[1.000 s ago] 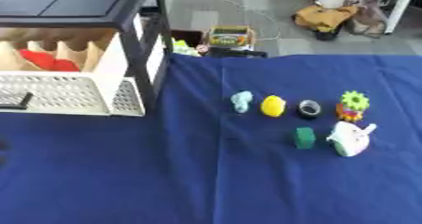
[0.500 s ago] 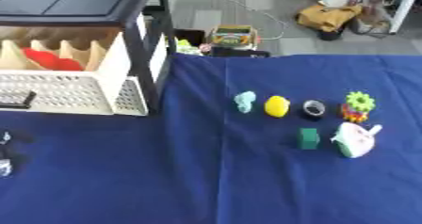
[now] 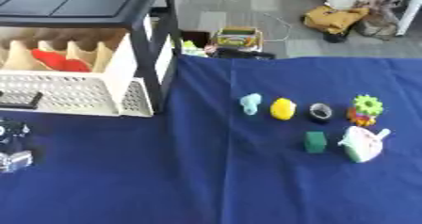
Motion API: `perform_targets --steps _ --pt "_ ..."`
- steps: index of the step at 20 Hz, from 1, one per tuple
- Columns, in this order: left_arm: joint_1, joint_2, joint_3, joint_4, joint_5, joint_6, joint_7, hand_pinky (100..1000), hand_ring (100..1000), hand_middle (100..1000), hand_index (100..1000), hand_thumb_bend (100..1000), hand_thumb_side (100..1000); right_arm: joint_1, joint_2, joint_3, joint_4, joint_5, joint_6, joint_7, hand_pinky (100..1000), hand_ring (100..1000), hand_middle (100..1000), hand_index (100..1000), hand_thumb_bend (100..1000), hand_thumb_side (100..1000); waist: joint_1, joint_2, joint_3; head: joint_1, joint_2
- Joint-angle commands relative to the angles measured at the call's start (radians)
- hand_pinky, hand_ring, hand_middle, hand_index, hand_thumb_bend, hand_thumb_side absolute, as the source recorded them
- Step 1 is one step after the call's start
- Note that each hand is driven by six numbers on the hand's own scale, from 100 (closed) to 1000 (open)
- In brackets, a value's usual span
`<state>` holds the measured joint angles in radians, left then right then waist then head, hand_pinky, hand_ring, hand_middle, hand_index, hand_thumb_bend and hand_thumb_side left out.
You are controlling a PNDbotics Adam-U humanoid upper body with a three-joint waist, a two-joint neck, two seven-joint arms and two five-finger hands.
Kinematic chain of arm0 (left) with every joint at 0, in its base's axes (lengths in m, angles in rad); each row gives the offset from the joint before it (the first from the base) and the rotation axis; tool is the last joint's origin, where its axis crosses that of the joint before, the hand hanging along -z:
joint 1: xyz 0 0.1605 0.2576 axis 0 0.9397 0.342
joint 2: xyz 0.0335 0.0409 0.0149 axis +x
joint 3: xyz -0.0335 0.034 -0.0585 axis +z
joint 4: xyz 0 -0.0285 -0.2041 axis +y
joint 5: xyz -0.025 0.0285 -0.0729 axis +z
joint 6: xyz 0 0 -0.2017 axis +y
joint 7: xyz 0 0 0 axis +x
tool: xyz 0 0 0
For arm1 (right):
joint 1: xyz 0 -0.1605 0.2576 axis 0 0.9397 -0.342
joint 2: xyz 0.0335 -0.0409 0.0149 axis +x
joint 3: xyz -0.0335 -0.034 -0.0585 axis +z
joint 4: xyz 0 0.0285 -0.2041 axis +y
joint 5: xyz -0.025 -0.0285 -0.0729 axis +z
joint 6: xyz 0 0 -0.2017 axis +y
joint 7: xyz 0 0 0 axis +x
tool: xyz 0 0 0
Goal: Pick up objects from table and place into drawer.
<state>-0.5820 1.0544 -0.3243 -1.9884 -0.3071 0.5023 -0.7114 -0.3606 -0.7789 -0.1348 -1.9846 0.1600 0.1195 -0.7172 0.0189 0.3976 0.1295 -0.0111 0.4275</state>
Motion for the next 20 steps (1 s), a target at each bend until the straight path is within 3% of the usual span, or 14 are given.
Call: perform_targets --steps 1,8,20 --pt "-0.018 0.02 0.005 0.012 -0.039 0.059 -0.061 384 583 635 928 231 1000 -0.008 -0.017 -0.015 -0.015 -0.007 -0.001 -0.006 632 662 609 732 100 1000 0.0 -0.016 -0.001 0.007 -0.015" --pt "-0.042 0.001 0.004 0.062 -0.095 0.048 -0.065 386 588 632 894 218 1000 -0.006 -0.009 -0.016 -0.015 -0.011 0.003 -0.009 631 658 607 729 100 1000 0.0 -0.012 0.0 0.029 -0.024" --pt "-0.094 -0.038 -0.009 0.149 -0.219 0.015 -0.066 384 604 632 868 215 1000 -0.028 -0.002 -0.014 -0.015 -0.018 0.023 0.0 630 654 606 722 100 1000 -0.002 -0.009 -0.006 0.029 -0.04"
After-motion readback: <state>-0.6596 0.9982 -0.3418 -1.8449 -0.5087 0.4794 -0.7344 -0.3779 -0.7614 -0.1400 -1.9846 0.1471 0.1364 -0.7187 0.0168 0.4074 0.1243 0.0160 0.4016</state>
